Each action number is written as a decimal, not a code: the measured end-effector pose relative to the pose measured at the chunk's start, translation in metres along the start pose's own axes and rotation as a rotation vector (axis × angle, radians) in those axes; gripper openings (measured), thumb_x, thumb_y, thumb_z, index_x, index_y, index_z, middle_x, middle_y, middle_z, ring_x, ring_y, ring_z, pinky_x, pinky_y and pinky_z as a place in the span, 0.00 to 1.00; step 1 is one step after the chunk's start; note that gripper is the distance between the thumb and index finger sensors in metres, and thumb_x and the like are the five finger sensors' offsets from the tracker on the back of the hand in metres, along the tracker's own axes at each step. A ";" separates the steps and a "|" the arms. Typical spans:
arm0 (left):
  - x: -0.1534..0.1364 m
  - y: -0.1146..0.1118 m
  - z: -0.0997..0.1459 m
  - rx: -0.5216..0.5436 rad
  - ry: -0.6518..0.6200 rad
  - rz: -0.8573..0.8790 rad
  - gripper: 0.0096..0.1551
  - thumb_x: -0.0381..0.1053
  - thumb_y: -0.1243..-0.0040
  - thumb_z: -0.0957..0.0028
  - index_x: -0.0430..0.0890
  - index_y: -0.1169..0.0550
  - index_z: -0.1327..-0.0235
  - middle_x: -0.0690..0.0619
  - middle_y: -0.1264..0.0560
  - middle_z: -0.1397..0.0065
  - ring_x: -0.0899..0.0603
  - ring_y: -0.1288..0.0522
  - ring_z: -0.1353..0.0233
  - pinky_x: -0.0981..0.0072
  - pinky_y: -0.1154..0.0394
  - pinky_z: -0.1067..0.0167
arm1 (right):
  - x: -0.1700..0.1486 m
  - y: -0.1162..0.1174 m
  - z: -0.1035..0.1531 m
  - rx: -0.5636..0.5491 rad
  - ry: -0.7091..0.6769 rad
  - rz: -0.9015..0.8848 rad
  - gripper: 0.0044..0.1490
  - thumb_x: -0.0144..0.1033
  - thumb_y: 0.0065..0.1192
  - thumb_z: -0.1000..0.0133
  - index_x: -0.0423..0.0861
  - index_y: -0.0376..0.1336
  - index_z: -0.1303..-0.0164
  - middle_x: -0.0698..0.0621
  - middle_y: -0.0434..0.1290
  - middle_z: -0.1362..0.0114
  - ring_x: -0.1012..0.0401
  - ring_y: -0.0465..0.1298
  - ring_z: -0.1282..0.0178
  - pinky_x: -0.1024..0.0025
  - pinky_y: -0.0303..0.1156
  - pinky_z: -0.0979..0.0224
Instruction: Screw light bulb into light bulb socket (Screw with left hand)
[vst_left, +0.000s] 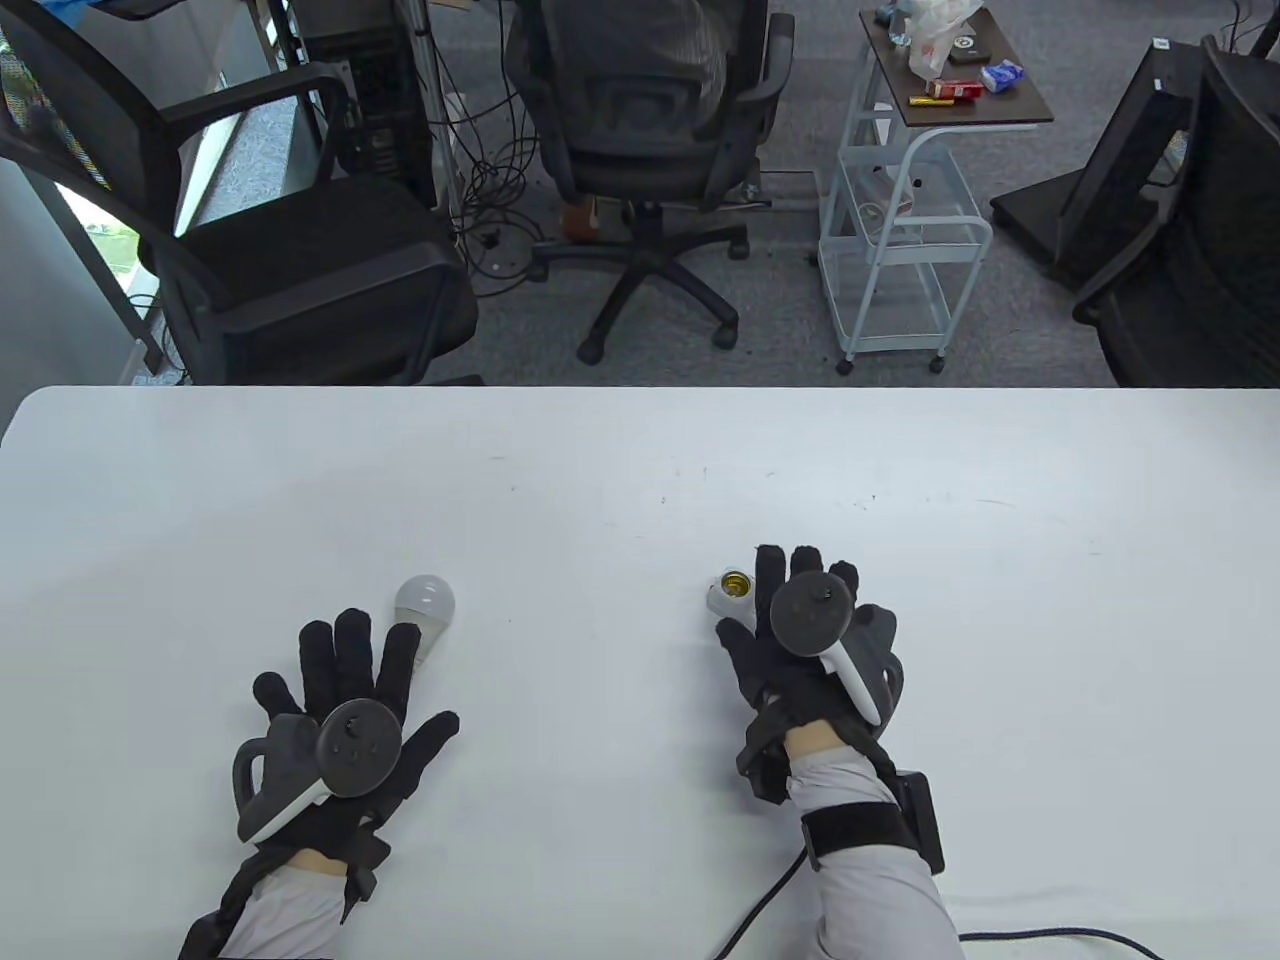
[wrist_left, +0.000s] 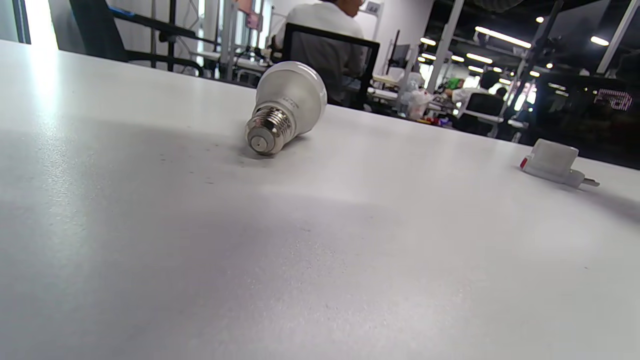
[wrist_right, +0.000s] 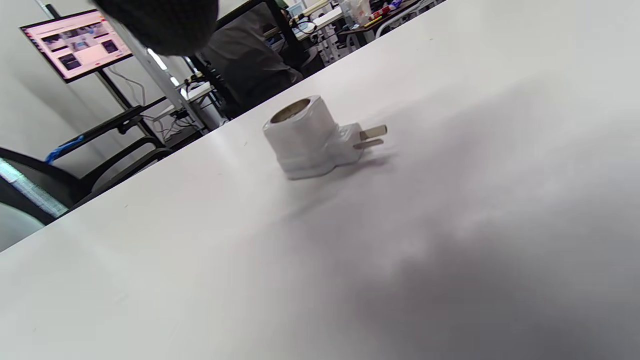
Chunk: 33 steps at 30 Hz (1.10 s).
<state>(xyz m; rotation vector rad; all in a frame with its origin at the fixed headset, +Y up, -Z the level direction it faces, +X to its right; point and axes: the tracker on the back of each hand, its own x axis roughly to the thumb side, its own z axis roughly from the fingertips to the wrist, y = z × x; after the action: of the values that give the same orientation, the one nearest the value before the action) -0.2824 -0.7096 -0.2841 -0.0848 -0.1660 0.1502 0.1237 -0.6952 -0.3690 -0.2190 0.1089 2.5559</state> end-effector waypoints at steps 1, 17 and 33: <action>0.000 0.001 0.000 0.000 0.000 0.004 0.52 0.72 0.63 0.36 0.58 0.78 0.26 0.36 0.79 0.18 0.27 0.81 0.24 0.14 0.75 0.43 | 0.001 -0.001 -0.010 -0.001 0.026 0.007 0.49 0.43 0.60 0.40 0.56 0.33 0.21 0.47 0.27 0.14 0.42 0.21 0.19 0.32 0.16 0.29; 0.007 0.001 -0.004 -0.020 -0.022 0.000 0.52 0.72 0.63 0.35 0.58 0.78 0.25 0.36 0.78 0.17 0.27 0.81 0.23 0.14 0.75 0.43 | 0.017 0.053 -0.056 -0.013 0.218 0.277 0.43 0.41 0.70 0.48 0.48 0.53 0.25 0.44 0.52 0.16 0.39 0.41 0.16 0.27 0.30 0.26; 0.011 0.003 0.005 0.006 -0.056 0.025 0.51 0.72 0.62 0.35 0.57 0.76 0.24 0.35 0.77 0.17 0.26 0.79 0.23 0.14 0.74 0.42 | 0.010 0.012 0.050 0.015 -0.144 -0.289 0.47 0.41 0.74 0.49 0.34 0.51 0.30 0.31 0.64 0.29 0.40 0.75 0.38 0.28 0.55 0.28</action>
<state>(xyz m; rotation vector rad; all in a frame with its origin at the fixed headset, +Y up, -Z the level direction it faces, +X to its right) -0.2725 -0.7048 -0.2776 -0.0771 -0.2202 0.1781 0.1022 -0.6938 -0.3213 -0.0403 0.0385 2.2736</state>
